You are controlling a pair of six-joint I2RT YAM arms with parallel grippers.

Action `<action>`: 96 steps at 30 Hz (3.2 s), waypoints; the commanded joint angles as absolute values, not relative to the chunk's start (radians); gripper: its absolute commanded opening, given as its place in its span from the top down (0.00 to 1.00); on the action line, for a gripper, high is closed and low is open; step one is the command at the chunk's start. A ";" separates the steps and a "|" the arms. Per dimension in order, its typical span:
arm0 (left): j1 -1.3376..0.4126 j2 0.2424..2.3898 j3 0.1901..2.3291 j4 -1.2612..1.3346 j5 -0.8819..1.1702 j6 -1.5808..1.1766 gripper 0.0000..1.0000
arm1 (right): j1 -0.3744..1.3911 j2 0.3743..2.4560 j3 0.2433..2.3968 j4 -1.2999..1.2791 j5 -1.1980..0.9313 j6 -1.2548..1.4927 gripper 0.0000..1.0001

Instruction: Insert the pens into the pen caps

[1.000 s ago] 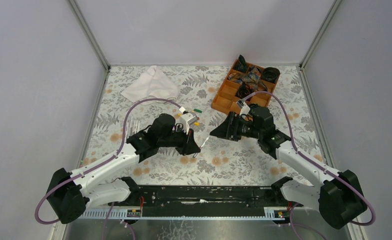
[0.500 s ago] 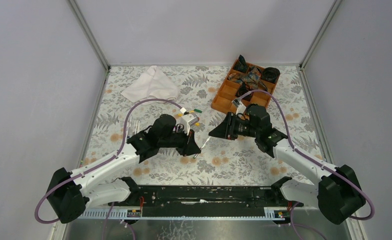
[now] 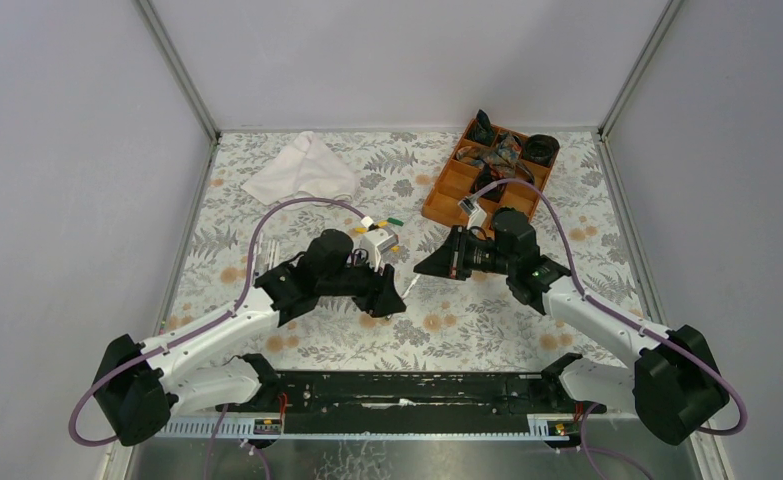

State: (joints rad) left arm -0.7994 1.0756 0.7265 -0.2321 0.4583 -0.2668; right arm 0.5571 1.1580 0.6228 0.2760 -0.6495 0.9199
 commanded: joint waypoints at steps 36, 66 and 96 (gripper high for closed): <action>-0.589 1.033 0.851 -0.290 0.119 -0.267 1.00 | 0.578 1.243 0.858 -0.068 -0.457 0.578 0.24; -0.238 0.919 0.775 -0.243 0.210 -0.259 1.00 | 0.663 1.942 1.392 -0.204 -0.203 0.169 0.45; -0.234 0.928 0.774 -0.241 0.225 -0.261 1.00 | 0.744 2.113 1.507 -0.278 -0.070 -0.004 0.51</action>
